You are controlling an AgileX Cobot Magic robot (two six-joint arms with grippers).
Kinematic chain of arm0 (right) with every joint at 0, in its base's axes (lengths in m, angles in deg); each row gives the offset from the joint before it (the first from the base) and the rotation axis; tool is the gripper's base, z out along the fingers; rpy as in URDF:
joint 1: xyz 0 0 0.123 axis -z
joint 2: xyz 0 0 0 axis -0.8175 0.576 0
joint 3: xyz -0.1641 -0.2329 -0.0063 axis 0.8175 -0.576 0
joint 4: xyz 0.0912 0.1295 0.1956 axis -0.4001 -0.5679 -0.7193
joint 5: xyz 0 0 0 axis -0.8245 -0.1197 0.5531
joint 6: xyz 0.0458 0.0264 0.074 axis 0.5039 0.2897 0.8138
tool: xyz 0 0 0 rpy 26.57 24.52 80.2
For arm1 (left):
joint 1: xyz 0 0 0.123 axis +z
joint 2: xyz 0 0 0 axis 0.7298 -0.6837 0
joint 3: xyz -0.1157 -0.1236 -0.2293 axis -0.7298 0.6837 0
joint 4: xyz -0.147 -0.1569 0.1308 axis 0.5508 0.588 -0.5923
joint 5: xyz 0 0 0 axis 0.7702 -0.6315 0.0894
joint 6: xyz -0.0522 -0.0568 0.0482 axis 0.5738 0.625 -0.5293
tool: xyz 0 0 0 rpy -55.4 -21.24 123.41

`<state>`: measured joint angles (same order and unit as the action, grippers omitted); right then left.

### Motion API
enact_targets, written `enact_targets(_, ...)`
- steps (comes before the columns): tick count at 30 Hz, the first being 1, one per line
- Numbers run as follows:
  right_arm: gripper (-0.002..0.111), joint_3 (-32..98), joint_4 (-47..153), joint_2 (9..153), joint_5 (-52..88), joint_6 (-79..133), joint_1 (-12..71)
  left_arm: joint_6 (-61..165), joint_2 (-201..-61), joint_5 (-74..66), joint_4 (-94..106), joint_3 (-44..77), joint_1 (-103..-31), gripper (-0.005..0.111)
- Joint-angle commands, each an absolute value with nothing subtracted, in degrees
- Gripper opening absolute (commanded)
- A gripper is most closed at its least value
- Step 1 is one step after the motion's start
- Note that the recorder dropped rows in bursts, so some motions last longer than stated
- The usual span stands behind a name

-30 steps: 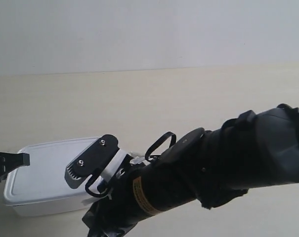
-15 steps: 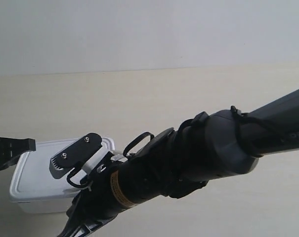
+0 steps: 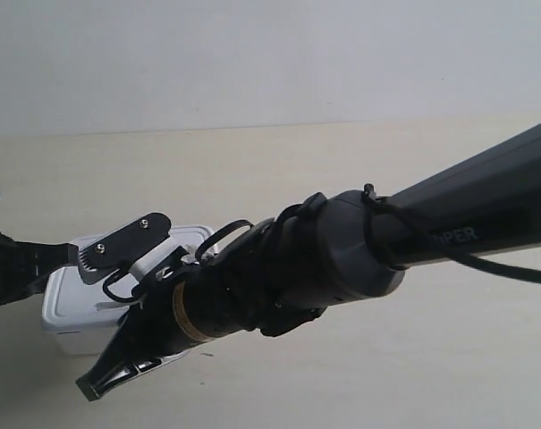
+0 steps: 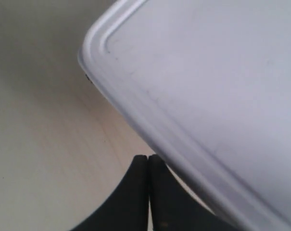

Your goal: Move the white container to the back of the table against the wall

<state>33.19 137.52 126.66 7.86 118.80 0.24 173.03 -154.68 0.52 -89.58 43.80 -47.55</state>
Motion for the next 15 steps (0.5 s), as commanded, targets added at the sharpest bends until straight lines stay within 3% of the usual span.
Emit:
enact_targets(1,0.000,35.5,137.3,128.5,10.8,119.3,0.2,173.0,-149.7,-1.1,-89.0,46.8,-47.4,0.000)
enact_targets(7,0.000,38.7,137.3,129.8,16.1,119.2,0.2,173.1,-137.3,7.3,-88.5,53.2,-47.4,0.000)
enact_targets(15,0.000,39.3,137.3,129.8,18.7,119.2,0.2,172.9,-137.4,17.6,-87.4,56.2,-47.6,0.000)
